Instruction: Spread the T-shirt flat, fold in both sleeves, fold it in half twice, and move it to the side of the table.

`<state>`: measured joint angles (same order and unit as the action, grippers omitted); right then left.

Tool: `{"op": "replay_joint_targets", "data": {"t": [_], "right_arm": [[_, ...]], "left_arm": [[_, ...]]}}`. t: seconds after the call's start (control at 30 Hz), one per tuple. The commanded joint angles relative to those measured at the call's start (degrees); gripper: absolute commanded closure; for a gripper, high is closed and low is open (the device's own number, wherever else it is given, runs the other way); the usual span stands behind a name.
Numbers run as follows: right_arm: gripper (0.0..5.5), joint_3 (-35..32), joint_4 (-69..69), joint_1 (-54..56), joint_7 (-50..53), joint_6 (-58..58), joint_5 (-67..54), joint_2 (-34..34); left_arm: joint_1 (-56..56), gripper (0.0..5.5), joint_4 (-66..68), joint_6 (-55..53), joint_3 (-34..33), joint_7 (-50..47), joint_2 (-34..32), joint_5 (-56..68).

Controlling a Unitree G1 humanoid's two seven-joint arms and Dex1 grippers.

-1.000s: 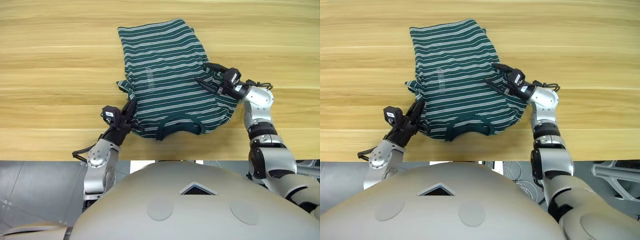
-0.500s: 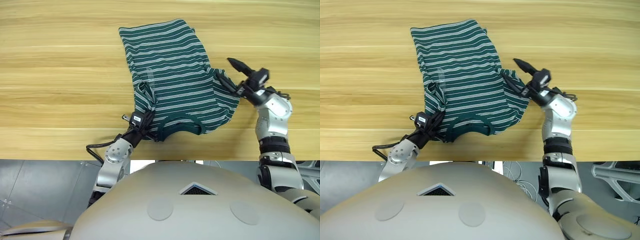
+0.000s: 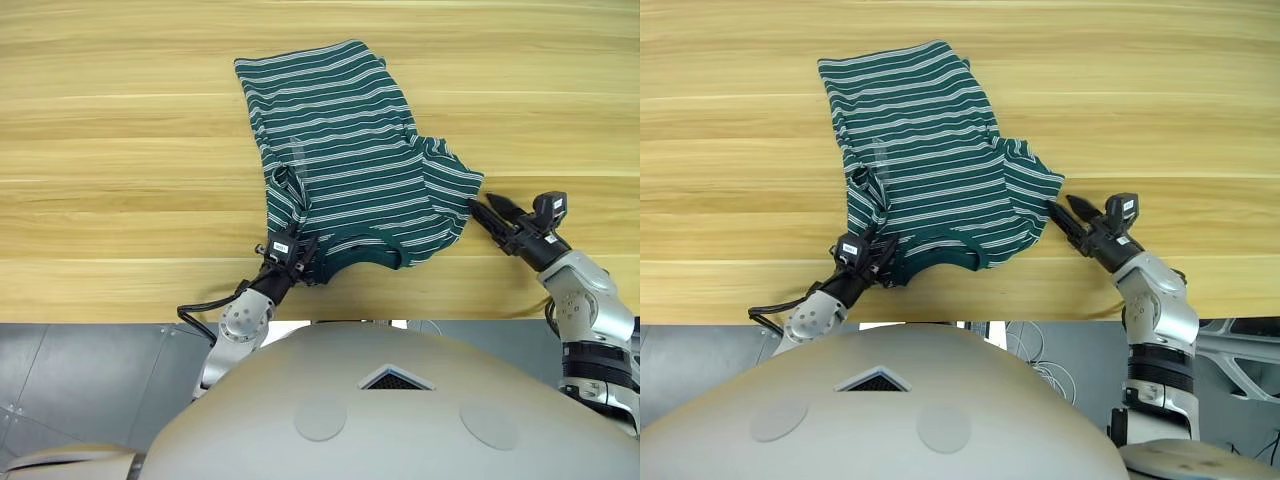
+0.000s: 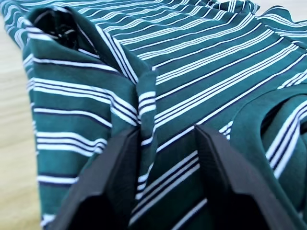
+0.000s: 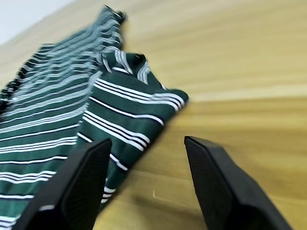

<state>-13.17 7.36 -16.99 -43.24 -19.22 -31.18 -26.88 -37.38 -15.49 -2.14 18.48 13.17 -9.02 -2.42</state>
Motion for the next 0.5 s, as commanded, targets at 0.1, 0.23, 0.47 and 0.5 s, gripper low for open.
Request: {"op": "replay_joint_targets", "data": {"t": [0.1,0.23,0.47,0.5], "right_arm": [[2.66,2.82,4.65,5.34,1.23,-3.57,3.27,0.15],[3.01,2.29,6.01,7.97,1.94,-4.50,2.56,1.63],[4.21,3.40,5.95,9.03,1.85,-1.93,4.45,2.19],[4.38,3.72,5.68,8.97,1.92,-1.44,4.98,2.12]], "left_arm": [[0.30,3.63,-0.84,-0.30,0.40,-1.10,0.38,-0.38],[0.72,3.60,-0.72,-0.30,0.26,-1.05,0.36,-0.19],[0.56,3.60,-0.73,0.06,0.09,-1.32,0.43,-0.17],[0.56,3.60,-0.69,0.11,0.11,-1.34,0.46,-0.17]]}}
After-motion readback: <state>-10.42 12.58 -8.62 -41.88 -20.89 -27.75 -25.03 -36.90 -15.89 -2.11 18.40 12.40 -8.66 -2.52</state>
